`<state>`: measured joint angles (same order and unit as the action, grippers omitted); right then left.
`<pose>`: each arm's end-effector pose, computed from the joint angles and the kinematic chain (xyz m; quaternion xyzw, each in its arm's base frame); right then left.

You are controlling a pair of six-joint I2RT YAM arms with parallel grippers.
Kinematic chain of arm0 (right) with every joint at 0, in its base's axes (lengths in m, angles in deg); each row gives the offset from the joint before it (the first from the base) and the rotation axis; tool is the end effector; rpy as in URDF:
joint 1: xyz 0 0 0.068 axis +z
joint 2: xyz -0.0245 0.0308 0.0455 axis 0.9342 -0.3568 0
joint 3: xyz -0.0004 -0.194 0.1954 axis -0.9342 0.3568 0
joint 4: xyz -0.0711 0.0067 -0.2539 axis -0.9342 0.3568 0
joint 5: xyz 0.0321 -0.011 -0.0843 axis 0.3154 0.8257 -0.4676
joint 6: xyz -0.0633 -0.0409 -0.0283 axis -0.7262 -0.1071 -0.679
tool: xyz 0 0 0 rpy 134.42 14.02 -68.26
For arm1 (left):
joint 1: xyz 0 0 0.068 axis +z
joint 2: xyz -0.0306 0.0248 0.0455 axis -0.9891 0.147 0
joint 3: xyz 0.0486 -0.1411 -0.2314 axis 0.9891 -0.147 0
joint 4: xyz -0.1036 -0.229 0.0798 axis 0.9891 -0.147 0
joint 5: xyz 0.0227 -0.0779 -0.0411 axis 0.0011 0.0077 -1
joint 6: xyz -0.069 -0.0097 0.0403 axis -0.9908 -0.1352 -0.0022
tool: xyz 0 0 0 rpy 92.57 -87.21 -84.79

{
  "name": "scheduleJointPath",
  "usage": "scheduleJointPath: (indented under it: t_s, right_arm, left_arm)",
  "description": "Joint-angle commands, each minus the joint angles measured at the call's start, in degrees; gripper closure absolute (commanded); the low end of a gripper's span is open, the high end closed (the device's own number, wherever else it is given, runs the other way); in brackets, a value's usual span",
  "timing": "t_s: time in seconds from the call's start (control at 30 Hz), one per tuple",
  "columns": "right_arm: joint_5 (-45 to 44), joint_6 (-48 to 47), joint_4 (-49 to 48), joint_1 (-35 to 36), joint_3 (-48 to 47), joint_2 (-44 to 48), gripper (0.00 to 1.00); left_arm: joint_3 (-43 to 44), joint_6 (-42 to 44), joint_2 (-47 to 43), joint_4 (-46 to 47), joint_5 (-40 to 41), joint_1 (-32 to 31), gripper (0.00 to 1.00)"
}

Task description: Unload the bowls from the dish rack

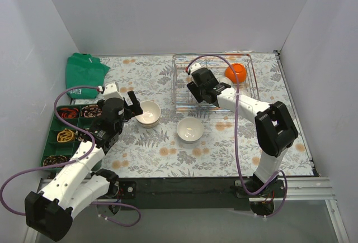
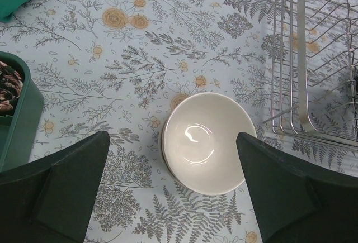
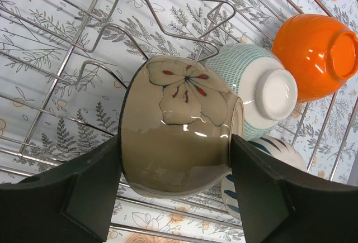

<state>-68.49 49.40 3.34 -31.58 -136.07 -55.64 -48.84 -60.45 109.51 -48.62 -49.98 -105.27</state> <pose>0.3601 0.2343 0.2242 -0.2563 0.8490 -0.1206 0.4460 0.2159 -0.0642 0.2692 -0.3806 0.7479 -0.2252 0.4950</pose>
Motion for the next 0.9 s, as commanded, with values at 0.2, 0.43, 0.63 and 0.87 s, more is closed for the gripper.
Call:
scheduleJointPath:
  t_s: [0.2, 0.43, 0.63, 0.87]
  right_arm:
    - [2.76, 1.43, 1.66, -0.08, -3.48, 8.21, 0.80]
    - [2.94, 4.59, 1.75, -0.69, -3.22, 13.21, 0.96]
    - [5.04, 7.93, 1.14, -1.66, -1.82, 18.13, 0.99]
    - [10.05, 14.08, -1.50, -2.45, 2.31, 25.17, 0.99]
  left_arm:
    - [-0.37, 1.37, -0.34, 0.80, -1.02, 0.17, 0.02]
    - [-0.73, 2.16, -0.26, 1.68, -2.78, 0.08, 0.02]
    - [-1.25, 2.86, -0.60, 2.82, -5.59, 0.08, 0.02]
    - [-3.63, 2.08, -2.89, 7.65, -16.66, 0.08, 0.02]
